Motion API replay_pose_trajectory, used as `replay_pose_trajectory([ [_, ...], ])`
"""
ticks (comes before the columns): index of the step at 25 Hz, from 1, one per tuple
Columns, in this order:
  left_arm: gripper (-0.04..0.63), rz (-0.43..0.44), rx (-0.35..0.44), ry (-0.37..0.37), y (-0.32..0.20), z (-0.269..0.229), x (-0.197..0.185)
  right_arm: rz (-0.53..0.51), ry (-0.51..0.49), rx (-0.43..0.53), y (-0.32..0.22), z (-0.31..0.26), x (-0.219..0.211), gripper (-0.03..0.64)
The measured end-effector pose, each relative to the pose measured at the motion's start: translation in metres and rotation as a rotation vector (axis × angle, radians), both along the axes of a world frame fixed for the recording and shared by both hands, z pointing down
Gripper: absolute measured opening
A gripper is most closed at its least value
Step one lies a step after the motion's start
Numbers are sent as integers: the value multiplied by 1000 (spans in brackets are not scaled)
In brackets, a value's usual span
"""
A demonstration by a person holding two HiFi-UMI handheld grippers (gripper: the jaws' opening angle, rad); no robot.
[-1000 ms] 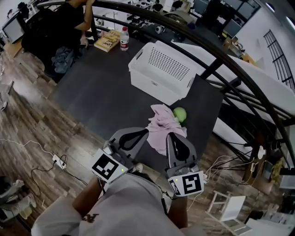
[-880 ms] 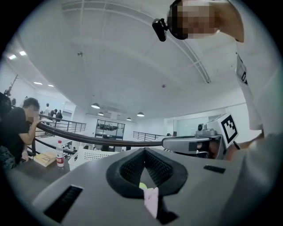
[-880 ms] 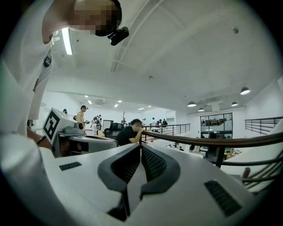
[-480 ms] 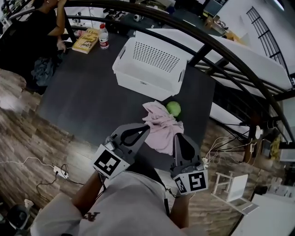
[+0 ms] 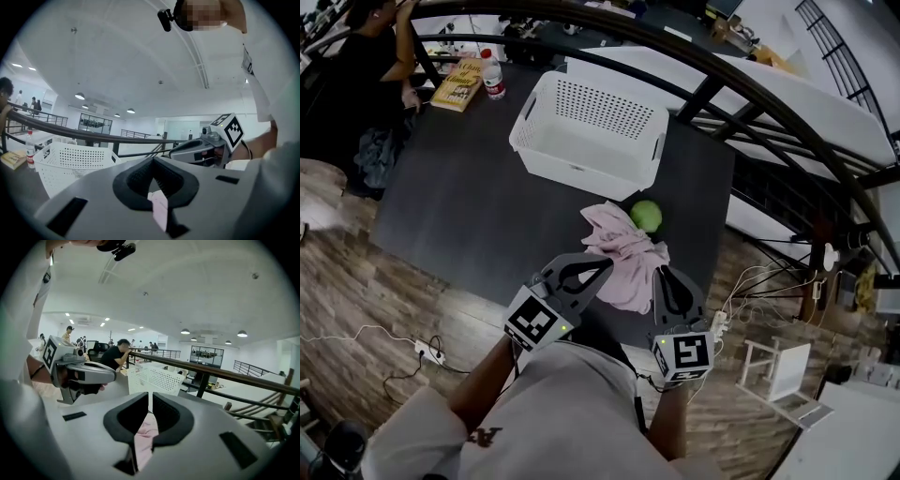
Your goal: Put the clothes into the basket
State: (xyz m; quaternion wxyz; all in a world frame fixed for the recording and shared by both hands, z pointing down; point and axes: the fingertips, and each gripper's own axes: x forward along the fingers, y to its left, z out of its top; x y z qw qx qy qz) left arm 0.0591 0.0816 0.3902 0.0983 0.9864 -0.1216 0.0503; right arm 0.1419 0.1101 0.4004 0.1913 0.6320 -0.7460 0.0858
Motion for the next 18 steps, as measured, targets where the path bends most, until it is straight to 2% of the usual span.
replay_pose_trajectory([
  [7, 3, 25, -47, -52, 6, 31, 19, -22, 86, -133, 5, 53, 15, 31],
  [10, 3, 36, -67, -73, 11, 42, 27, -50, 121, -207, 11, 80, 18, 87],
  [18, 3, 65, -95, -111, 18, 55, 42, -55, 118, -352, 19, 131, 26, 162],
])
